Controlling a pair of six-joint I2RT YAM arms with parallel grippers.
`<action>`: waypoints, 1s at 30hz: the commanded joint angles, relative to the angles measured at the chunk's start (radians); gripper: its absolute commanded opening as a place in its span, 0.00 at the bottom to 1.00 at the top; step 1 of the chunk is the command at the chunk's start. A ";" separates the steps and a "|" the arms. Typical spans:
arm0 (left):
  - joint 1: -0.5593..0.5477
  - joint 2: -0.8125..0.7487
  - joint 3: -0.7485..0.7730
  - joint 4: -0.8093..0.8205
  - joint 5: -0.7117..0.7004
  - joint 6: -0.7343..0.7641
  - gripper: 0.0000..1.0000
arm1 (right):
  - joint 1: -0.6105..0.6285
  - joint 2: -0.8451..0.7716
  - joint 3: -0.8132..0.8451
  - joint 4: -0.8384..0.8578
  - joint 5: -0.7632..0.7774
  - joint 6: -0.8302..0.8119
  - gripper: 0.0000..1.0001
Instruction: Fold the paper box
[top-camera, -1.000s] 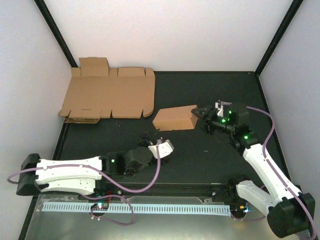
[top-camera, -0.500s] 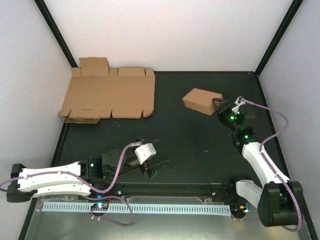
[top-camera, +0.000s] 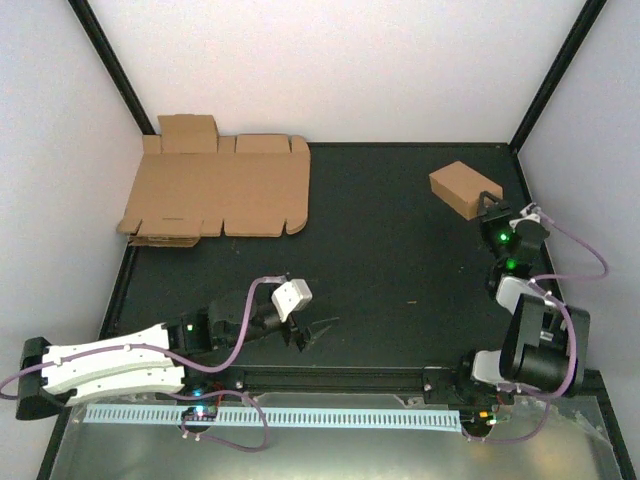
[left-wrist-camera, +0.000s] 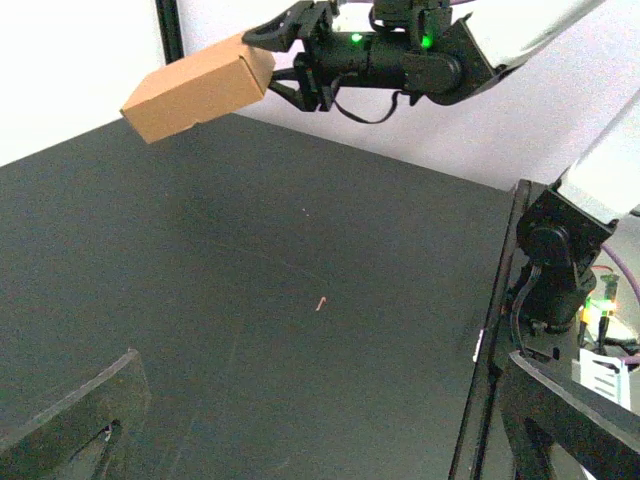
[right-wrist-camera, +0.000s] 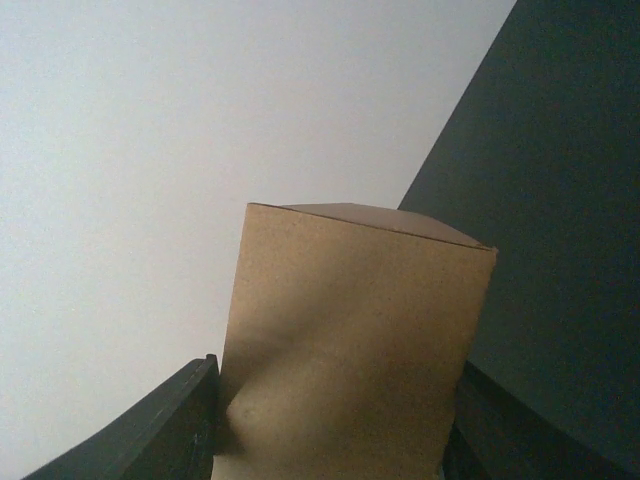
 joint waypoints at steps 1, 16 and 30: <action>0.038 0.022 -0.003 0.062 0.101 -0.037 0.99 | -0.007 0.076 0.072 0.162 0.110 -0.020 0.47; 0.101 -0.006 0.012 0.031 0.146 -0.060 0.99 | -0.013 0.161 0.208 -0.573 0.308 -0.054 0.99; 0.108 0.011 0.010 0.039 0.183 -0.060 0.99 | 0.021 0.179 0.203 -0.728 0.038 -0.300 0.49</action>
